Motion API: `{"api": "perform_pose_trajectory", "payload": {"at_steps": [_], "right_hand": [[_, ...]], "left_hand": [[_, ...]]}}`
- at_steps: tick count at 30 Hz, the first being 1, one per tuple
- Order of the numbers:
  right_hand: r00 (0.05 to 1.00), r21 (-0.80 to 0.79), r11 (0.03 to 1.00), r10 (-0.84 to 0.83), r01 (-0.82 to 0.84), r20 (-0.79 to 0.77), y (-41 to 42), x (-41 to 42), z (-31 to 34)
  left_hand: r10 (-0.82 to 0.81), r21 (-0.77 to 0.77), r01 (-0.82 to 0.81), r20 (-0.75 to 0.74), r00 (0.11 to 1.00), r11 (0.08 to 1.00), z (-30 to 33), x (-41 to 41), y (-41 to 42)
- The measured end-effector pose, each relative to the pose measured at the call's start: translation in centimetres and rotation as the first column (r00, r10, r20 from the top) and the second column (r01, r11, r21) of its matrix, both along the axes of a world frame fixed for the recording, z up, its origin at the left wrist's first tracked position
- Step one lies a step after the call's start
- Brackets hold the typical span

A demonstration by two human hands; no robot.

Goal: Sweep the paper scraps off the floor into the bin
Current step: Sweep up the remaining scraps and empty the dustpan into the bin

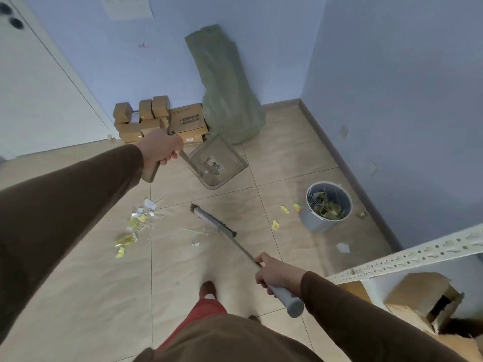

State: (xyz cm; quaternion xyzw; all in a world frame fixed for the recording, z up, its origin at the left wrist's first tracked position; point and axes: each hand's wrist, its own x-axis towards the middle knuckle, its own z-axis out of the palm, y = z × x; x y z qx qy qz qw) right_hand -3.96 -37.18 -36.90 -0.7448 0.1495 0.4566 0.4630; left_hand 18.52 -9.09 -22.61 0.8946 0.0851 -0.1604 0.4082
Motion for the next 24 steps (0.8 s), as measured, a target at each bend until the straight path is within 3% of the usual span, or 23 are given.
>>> {"api": "perform_pose_trajectory", "payload": {"at_steps": [7,17,24], "right_hand": [[0.985,-0.137,0.976,0.172,-0.171,-0.005,-1.1,7.0,1.8],[0.978,-0.211,0.961,0.152,-0.180,-0.145,1.1,20.2,3.5],[0.976,-0.214,0.968,0.089,-0.131,-0.199,2.8,24.8,4.2]], "left_hand": [[0.020,0.080,-0.016,-0.046,0.999,0.997,-3.9,7.2,5.4],[-0.094,0.126,0.122,-0.210,0.973,0.985,-11.5,24.4,9.8],[-0.239,0.202,0.274,-0.184,0.954,0.940,-14.6,35.2,7.4]]}}
